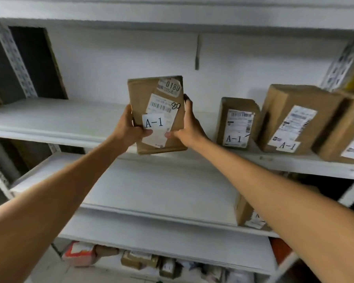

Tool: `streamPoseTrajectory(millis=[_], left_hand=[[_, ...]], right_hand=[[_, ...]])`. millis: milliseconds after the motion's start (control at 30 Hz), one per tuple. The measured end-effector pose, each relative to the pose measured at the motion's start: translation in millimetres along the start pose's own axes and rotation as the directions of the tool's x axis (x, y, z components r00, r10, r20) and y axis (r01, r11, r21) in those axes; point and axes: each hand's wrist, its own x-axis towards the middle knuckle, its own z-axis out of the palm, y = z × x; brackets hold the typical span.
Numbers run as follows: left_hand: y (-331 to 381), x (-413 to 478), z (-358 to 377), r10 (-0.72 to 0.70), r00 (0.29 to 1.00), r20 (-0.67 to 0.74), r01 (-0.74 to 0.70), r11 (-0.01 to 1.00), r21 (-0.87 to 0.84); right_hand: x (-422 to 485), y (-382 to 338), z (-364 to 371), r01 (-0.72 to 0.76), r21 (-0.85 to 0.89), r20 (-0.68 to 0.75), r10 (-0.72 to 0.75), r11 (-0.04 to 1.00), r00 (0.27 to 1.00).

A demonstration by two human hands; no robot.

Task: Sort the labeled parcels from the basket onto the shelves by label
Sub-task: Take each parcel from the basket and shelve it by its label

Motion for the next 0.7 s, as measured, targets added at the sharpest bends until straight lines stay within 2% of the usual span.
streamPoseTrajectory(millis=[67,233,300,467,567,700], left_hand=[[-3,17,18,0.006,1.000,-0.001,-0.006,1.000,-0.027],[-5,51,35,0.083,0.996,-0.021,-0.082,0.996,0.037],[-9,58,41,0.096,0.995,-0.034,-0.093,0.993,0.066],[-18,60,57,0.119,0.993,0.022,-0.121,0.985,0.126],[-23,61,60,0.133,0.990,0.050,-0.139,0.981,0.139],[-33,57,71,0.175,0.982,0.068,-0.181,0.978,0.101]], right_hand=[[8,18,-11,-0.027,0.001,-0.028,0.027,1.000,0.999],[31,41,-20,-0.027,0.032,-0.144,0.031,0.999,0.989],[39,46,-20,-0.001,0.005,-0.202,0.002,1.000,0.979],[41,65,-13,-0.065,-0.107,-0.332,0.026,0.992,0.943],[37,67,-14,-0.098,-0.102,-0.352,0.057,0.990,0.934],[25,66,-23,-0.162,-0.119,-0.306,0.119,0.980,0.945]])
